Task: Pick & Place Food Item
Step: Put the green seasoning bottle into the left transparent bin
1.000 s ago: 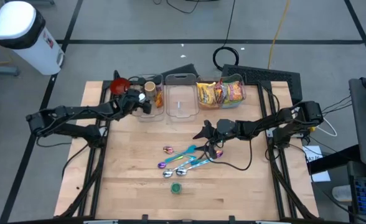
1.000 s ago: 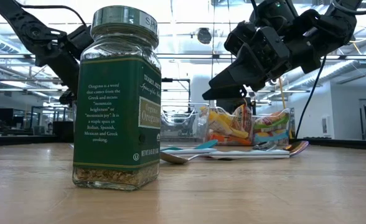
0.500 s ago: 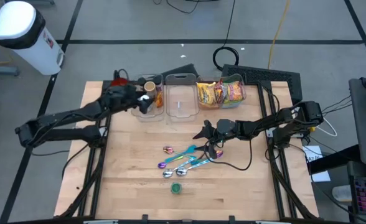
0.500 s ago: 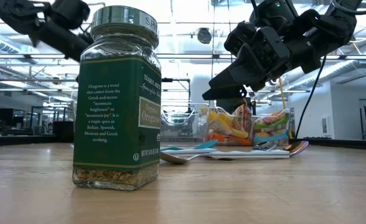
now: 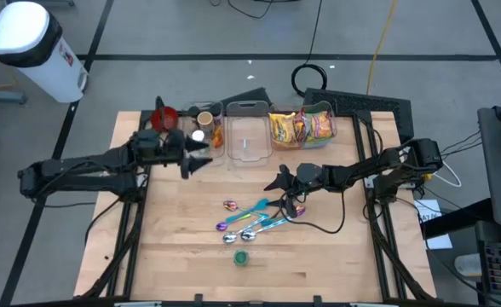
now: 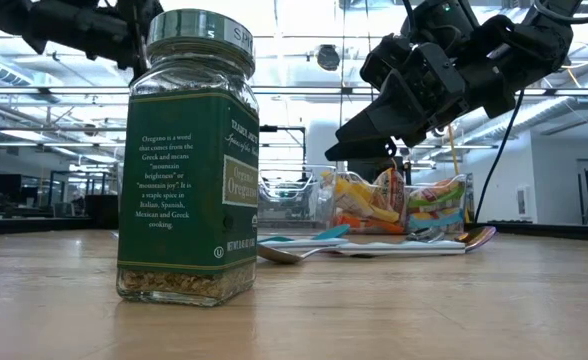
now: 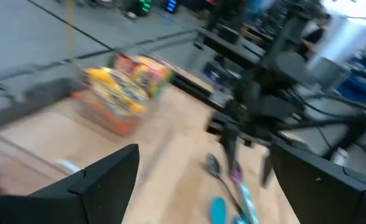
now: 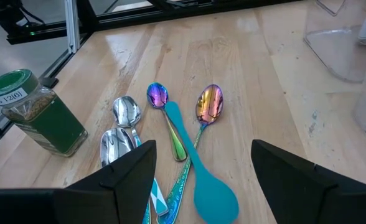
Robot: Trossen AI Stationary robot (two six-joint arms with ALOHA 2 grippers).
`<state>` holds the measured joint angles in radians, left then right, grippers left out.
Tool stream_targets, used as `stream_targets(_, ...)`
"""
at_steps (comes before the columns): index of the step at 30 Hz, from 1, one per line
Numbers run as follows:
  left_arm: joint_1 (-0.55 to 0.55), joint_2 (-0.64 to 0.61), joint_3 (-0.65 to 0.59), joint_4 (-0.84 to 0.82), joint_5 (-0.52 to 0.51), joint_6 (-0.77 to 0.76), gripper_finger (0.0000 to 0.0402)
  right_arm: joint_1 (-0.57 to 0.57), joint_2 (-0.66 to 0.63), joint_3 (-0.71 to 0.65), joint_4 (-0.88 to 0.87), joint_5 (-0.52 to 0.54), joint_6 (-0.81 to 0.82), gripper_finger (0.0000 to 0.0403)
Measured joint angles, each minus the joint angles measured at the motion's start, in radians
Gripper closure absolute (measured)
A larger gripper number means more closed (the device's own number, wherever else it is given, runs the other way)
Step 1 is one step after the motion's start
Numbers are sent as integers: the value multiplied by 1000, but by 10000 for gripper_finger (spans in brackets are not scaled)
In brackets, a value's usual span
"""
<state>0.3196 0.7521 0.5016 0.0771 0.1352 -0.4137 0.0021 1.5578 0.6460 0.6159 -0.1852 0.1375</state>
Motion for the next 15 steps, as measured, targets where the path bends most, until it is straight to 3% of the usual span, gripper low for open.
stream_targets(8, -245, 27, -6, 38, -32, 40, 36, 0, 0, 0, -17, 0, 0, 149)
stream_targets(15, -545, 36, -29, 97, -261, 88, 36, 0, 0, 0, -29, -2, 7, 149)
